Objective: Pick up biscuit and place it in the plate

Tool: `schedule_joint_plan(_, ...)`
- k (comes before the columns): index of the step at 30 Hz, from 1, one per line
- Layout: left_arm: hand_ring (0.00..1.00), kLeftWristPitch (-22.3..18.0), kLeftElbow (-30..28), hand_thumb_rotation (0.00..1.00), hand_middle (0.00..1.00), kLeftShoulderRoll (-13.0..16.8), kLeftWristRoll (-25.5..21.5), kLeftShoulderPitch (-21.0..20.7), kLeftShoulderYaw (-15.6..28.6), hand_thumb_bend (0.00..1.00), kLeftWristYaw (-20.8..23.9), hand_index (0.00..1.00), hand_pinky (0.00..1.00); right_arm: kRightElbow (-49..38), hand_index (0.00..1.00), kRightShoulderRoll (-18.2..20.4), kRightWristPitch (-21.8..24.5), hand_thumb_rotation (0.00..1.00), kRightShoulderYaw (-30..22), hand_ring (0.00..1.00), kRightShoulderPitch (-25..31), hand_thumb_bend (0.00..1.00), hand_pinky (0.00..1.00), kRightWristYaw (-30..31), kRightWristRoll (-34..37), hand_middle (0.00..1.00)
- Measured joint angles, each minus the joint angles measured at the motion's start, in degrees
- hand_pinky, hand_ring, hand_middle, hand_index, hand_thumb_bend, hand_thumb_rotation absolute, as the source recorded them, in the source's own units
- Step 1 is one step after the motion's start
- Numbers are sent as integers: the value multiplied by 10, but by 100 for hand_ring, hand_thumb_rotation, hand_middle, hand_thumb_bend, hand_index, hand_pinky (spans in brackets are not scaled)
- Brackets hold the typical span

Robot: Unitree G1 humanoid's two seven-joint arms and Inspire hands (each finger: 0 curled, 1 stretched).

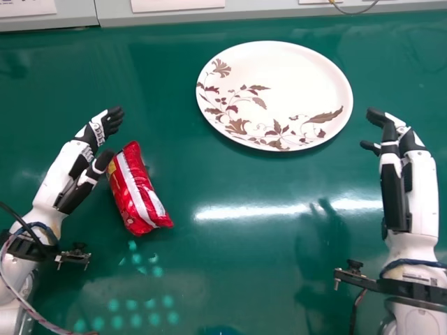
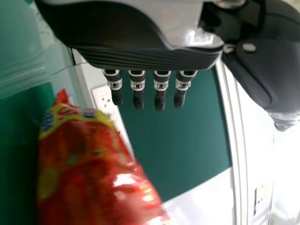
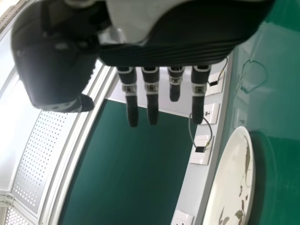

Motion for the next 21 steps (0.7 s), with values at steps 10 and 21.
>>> schedule_joint_plan(10, 100, -62, 14, 45, 100, 135, 114, -23, -1, 100, -42, 100, 100, -9, 81, -1, 15, 36, 0, 82, -1, 55, 74, 5, 0, 84)
schedule_joint_plan(21, 100, -133, 23, 44, 100, 196, 247, -81, -16, 100, 4, 100, 100, -16, 81, -2, 17, 36, 0, 83, -2, 54, 74, 10, -2, 84)
